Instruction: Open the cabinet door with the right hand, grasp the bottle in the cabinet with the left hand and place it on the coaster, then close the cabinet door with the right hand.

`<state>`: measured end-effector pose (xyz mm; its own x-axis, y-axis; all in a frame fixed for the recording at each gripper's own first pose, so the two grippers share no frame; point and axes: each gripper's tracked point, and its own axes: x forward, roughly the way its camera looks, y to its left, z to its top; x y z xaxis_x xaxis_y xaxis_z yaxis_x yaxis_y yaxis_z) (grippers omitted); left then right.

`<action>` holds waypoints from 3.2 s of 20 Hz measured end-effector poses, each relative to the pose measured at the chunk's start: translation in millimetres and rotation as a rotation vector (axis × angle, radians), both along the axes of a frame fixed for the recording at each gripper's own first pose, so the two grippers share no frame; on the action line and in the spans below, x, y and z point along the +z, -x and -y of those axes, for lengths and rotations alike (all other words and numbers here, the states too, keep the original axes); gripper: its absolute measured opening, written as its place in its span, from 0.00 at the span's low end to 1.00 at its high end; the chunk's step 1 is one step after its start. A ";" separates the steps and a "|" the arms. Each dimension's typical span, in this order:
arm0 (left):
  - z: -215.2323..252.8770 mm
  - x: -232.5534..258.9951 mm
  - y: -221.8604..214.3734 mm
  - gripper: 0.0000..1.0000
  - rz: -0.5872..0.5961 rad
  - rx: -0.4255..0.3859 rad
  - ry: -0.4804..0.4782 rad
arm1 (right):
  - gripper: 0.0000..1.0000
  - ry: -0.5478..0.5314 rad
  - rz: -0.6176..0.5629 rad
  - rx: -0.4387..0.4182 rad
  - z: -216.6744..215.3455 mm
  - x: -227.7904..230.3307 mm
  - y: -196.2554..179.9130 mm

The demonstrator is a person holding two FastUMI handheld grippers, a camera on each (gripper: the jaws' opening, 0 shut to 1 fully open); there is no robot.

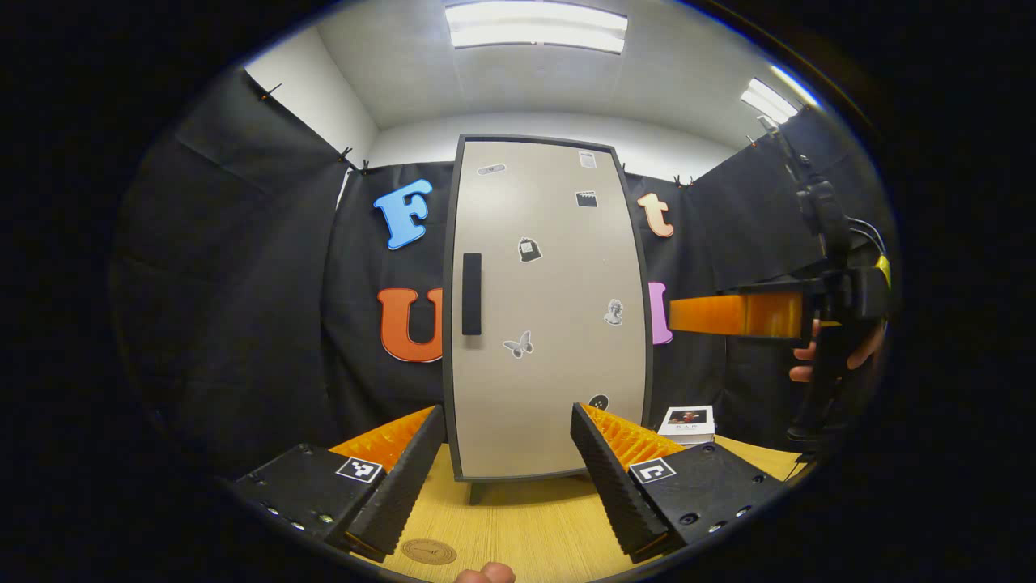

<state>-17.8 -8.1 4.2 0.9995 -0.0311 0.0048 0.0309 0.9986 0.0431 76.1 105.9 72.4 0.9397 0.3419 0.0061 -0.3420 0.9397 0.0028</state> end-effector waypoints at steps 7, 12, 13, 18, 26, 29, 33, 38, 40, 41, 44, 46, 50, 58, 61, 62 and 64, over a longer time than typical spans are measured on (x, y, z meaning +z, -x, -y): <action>0.9 -7.8 13.2 0.95 -0.010 -0.026 -0.018 | 0.98 0.051 -0.006 0.173 -73.8 19.1 -62.6; -5.0 -11.8 15.5 0.96 -0.022 -0.016 -0.014 | 0.98 0.043 -0.033 0.237 -125.6 20.8 -109.4; -6.9 -13.0 16.3 0.96 -0.026 -0.013 -0.012 | 0.98 0.046 -0.039 0.244 -134.8 20.2 -119.3; -22.2 -12.1 17.6 0.96 -0.033 0.029 -0.007 | 0.95 0.093 -0.048 0.251 -170.8 8.7 -162.8; -53.3 -25.6 26.3 0.96 -0.064 0.108 0.015 | 0.94 0.096 -0.082 0.260 -206.2 7.3 -195.0; -66.4 -24.1 28.3 0.96 -0.067 0.138 0.014 | 0.90 0.108 -0.069 0.264 -211.7 9.4 -200.4; -74.8 -25.4 29.5 0.96 -0.074 0.157 0.009 | 0.67 0.161 -0.038 0.223 -215.1 9.5 -209.5; -78.5 -23.9 28.7 0.96 -0.073 0.161 -0.008 | 0.36 0.134 -0.057 0.188 -208.2 8.5 -213.5; -74.3 -21.2 27.8 0.96 -0.059 0.148 -0.019 | 0.32 0.094 -0.089 0.203 -208.9 7.4 -213.6; -71.2 -20.0 27.5 0.96 -0.054 0.142 -0.026 | 0.31 0.093 -0.089 0.203 -208.9 7.7 -214.2; -64.8 -21.5 29.8 0.96 -0.059 0.125 -0.039 | 0.24 0.092 -0.087 0.187 -208.0 6.8 -215.4; -60.2 -22.0 31.7 0.96 -0.062 0.115 -0.032 | 0.21 0.082 -0.104 0.179 -207.4 5.5 -214.9; -58.6 -26.8 37.5 0.96 -0.081 0.111 -0.028 | 0.21 0.082 -0.110 0.193 -206.1 5.1 -209.3; -71.7 -21.4 46.8 0.96 -0.072 0.143 -0.023 | 0.21 0.102 -0.082 0.250 -198.1 9.7 -168.8; -72.6 -22.0 51.4 0.96 -0.084 0.144 -0.021 | 0.21 0.102 -0.075 0.274 -191.3 11.3 -154.7; -71.8 -23.2 52.3 0.96 -0.088 0.140 -0.017 | 0.21 0.100 -0.076 0.285 -188.0 12.2 -148.9; -71.0 -23.9 52.7 0.96 -0.088 0.134 -0.014 | 0.21 0.091 -0.073 0.299 -181.2 12.8 -140.9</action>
<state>-70.5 62.9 -19.7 0.9912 0.1031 -0.0829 -0.0983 0.9934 0.0598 217.0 287.1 85.3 0.7945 0.5988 -0.1010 -0.6048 0.7953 -0.0421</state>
